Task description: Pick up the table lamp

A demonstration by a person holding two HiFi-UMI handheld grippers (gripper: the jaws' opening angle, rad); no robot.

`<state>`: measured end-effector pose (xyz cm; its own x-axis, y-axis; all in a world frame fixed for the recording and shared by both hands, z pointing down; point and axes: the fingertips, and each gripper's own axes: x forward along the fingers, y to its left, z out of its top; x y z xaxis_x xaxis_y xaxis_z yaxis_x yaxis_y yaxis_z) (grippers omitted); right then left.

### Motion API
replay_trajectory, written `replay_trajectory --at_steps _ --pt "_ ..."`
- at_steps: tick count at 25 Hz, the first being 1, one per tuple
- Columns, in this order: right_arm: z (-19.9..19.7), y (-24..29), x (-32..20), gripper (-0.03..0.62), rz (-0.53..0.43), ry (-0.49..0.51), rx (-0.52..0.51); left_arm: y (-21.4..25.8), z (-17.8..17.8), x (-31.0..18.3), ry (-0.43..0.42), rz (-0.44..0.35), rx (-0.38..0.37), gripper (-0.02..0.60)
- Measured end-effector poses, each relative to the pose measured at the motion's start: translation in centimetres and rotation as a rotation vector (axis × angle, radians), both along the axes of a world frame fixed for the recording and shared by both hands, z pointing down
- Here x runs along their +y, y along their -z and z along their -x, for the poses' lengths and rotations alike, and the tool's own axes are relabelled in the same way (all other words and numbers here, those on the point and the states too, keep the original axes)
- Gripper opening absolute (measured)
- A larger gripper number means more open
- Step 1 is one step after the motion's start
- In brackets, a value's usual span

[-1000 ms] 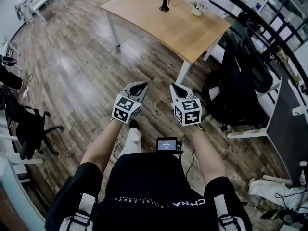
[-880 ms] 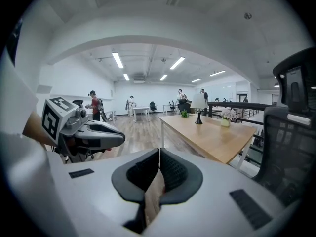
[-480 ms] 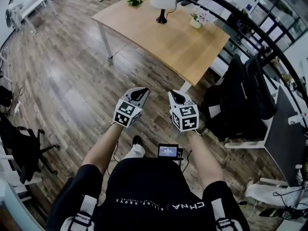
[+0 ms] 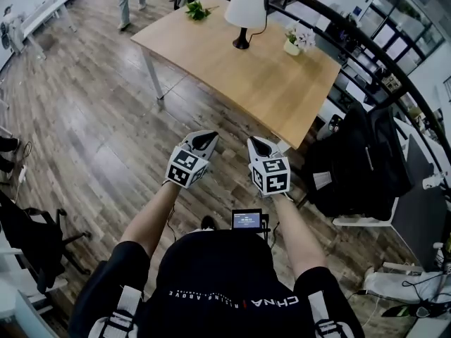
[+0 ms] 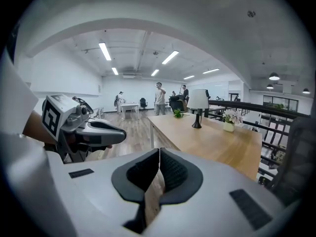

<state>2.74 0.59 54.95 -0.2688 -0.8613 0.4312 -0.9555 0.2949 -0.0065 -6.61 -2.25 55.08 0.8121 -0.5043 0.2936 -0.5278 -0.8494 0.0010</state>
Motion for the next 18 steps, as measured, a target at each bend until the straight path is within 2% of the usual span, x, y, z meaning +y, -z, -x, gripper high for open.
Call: replay_trajectory --at_steps 5,10,18 --pt "0.0 -0.8 -3.0 0.032 0.018 -0.024 -0.005 -0.8 0.5 -2.8 -0.012 0.020 0.004 0.020" --pt "-1.7 -2.3 -8.1 0.032 0.037 -0.037 -0.029 -2.5 -0.8 -7.3 -0.012 0.054 -0.014 0.020" --pt "-5.2 -3.7 -20.2 0.032 0.046 0.008 -0.057 -4.0 -4.8 -18.0 0.026 0.069 -0.042 0.020"
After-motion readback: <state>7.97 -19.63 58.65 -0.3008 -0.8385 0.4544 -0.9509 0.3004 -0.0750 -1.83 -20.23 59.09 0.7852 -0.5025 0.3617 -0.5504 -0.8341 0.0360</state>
